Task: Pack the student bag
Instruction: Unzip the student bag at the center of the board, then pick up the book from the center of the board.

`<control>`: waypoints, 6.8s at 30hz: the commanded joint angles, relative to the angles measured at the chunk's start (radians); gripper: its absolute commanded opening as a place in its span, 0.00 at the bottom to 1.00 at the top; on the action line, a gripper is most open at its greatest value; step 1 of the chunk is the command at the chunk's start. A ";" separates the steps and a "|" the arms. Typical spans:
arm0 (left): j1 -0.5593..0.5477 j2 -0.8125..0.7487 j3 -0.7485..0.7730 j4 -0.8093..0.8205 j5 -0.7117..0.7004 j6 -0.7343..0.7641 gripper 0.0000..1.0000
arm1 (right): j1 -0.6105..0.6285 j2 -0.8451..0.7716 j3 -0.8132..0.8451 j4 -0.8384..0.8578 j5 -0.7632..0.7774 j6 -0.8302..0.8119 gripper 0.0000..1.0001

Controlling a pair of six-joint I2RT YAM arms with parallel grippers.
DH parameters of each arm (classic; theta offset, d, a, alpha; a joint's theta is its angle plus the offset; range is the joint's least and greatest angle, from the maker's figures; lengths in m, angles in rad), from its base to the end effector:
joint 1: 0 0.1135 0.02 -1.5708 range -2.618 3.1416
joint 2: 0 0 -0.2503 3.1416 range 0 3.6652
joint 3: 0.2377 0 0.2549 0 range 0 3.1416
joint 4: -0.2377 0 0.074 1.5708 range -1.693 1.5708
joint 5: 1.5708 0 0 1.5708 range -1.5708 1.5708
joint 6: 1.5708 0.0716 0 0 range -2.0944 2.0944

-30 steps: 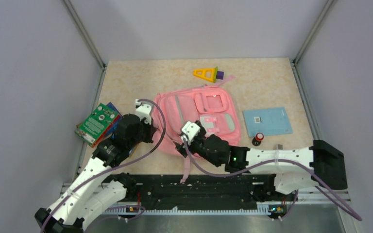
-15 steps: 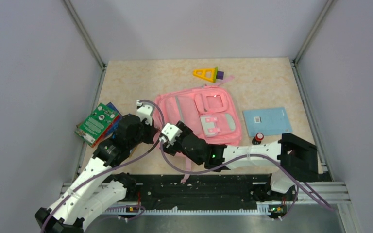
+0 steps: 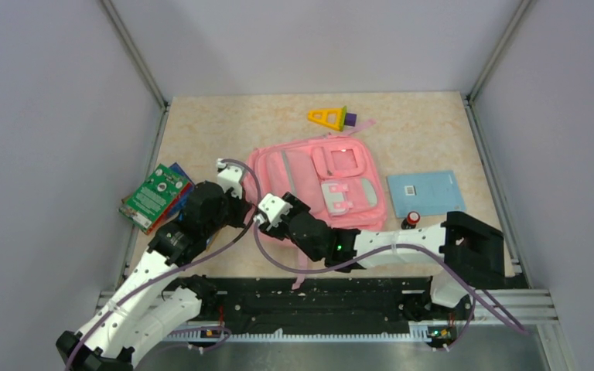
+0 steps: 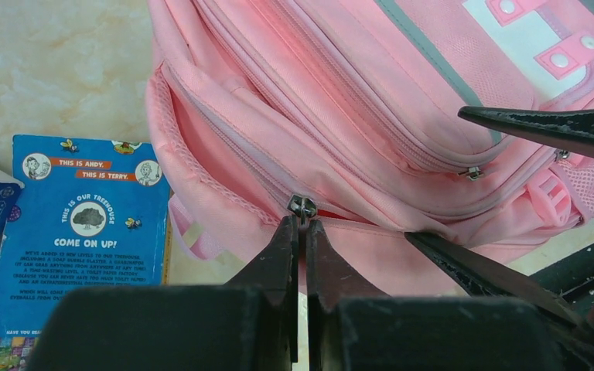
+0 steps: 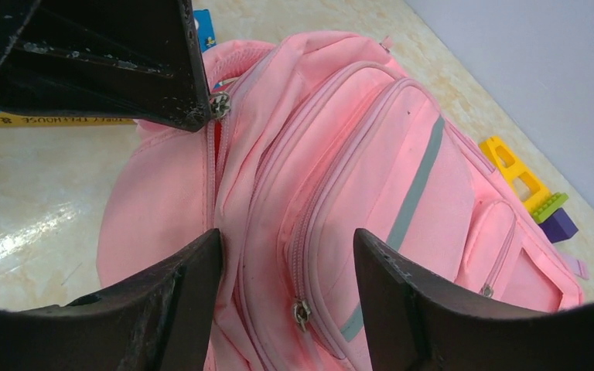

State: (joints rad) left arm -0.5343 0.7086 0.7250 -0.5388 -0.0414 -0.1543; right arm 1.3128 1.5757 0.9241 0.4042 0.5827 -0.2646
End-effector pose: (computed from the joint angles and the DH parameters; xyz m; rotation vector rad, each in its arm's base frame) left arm 0.1760 -0.1007 0.2678 0.3745 2.0811 -0.3714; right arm 0.1362 0.3615 0.2285 -0.9456 1.5107 0.2258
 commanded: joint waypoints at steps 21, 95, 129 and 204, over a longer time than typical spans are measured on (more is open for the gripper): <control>0.001 -0.028 0.010 0.103 -0.033 0.001 0.00 | -0.025 0.013 0.023 -0.023 -0.028 0.015 0.00; 0.306 -0.078 -0.010 0.182 0.289 -0.035 0.00 | 0.257 -0.156 0.113 -0.049 0.019 0.058 0.81; 0.306 -0.077 0.012 0.168 0.140 -0.049 0.00 | 0.093 -0.063 0.229 -0.138 0.030 0.171 0.00; 0.487 0.496 0.183 -0.035 -0.496 0.175 0.98 | -0.427 -0.243 0.378 -0.411 -0.327 0.375 0.00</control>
State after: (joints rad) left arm -0.0914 1.1629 0.9340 -0.5411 -0.4236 -0.0723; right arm 0.9043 1.3487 1.2457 -0.0990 0.2935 0.0845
